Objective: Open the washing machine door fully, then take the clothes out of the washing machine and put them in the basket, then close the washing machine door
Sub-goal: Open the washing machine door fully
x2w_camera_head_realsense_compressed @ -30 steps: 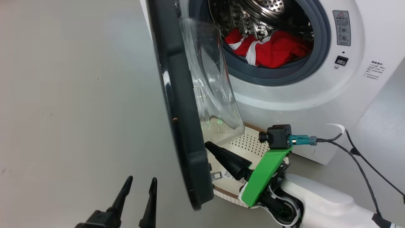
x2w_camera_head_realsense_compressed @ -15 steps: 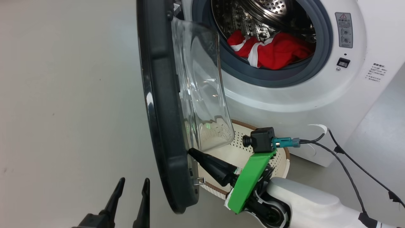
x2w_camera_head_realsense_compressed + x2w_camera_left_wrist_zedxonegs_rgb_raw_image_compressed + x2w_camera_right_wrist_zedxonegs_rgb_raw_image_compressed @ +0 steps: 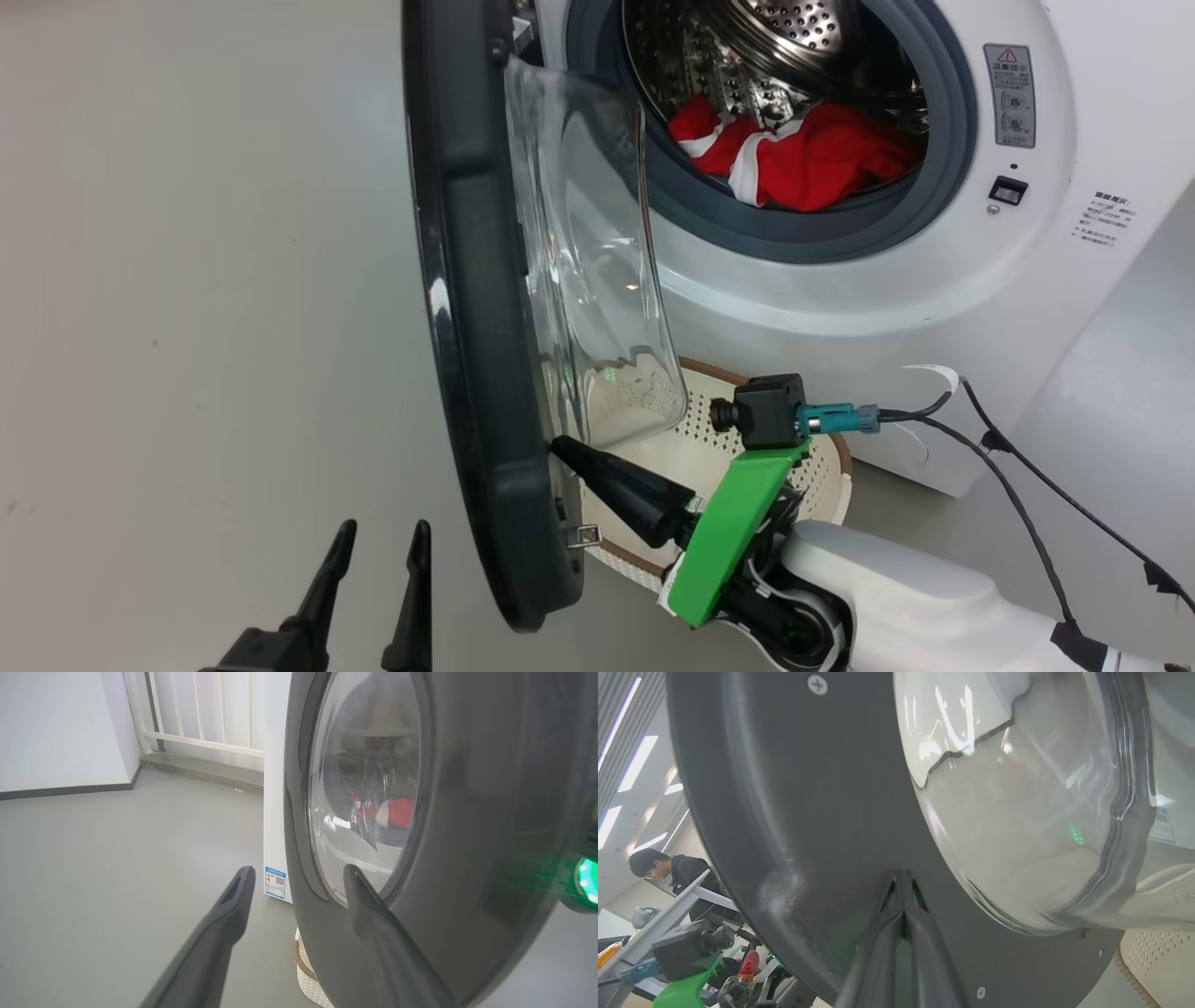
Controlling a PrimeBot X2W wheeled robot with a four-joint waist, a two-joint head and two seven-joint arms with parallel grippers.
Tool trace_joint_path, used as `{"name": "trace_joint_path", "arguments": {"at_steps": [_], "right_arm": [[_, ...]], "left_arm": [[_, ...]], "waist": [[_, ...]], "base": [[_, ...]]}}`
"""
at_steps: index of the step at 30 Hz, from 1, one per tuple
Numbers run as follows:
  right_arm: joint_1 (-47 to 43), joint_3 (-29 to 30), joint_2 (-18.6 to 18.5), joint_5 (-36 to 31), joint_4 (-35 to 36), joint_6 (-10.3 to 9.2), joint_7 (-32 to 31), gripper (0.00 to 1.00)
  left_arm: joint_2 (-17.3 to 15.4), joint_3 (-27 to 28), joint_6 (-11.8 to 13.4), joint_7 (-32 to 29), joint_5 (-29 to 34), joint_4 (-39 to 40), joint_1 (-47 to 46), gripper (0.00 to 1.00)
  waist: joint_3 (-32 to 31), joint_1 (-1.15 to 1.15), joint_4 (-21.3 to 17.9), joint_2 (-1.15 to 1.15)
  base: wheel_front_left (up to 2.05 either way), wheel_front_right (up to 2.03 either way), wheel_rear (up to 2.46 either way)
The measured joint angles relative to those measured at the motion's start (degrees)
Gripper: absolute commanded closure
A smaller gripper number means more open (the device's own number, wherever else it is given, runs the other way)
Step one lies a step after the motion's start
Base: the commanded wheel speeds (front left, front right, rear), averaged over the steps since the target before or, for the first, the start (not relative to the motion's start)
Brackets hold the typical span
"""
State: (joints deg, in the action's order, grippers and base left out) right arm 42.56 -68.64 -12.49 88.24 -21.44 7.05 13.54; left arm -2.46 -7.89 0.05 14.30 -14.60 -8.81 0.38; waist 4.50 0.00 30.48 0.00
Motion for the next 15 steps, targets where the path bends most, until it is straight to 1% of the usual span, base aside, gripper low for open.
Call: {"name": "trace_joint_path", "arguments": {"at_steps": [1,2,3,4,10,11,15], "right_arm": [[0.0,0.0,-0.1,0.0,-0.3,0.00,0.1,0.60],[-0.1,0.0,-0.2,0.0,-0.5,0.00,0.1,0.38],[-0.2,0.0,-0.3,-0.1,-0.8,0.00,0.2,0.11],[-0.2,0.0,-0.3,-0.1,-0.8,0.00,0.2,0.00],[-2.4,1.1,-2.0,-0.3,-2.5,0.00,0.6,0.00],[-3.2,1.2,-2.4,-0.4,-2.9,0.00,0.6,0.00],[-6.0,2.4,-4.0,-2.7,-4.7,0.00,0.6,0.00]], "left_arm": [[0.0,0.1,0.0,0.0,0.0,0.0,0.0,0.00],[0.0,0.2,0.0,0.0,0.0,0.0,0.0,0.00],[0.0,0.2,0.0,0.0,0.0,-0.1,0.0,0.00],[0.0,0.2,0.0,0.0,0.0,-0.1,0.0,0.00],[0.0,0.6,-0.2,0.0,1.0,-1.0,0.0,0.00],[0.0,0.7,-0.6,0.0,1.0,-1.1,0.0,0.00],[0.0,0.9,-1.2,0.0,1.6,-1.7,-0.1,0.00]], "waist": [[-0.1,0.00,0.0,0.00],[-0.1,0.00,-0.1,0.00],[-0.2,0.00,-0.1,0.00],[-0.2,0.00,-0.1,0.00],[-1.0,0.00,-0.5,0.00],[-1.1,0.00,-0.5,0.00],[-1.5,0.00,-0.8,0.00]], "base": [[0.00,0.00,0.00],[0.00,0.00,0.00],[0.00,0.00,0.00],[0.00,0.00,0.00],[0.00,0.00,0.00],[0.00,0.00,0.00],[0.00,0.00,0.00]]}}
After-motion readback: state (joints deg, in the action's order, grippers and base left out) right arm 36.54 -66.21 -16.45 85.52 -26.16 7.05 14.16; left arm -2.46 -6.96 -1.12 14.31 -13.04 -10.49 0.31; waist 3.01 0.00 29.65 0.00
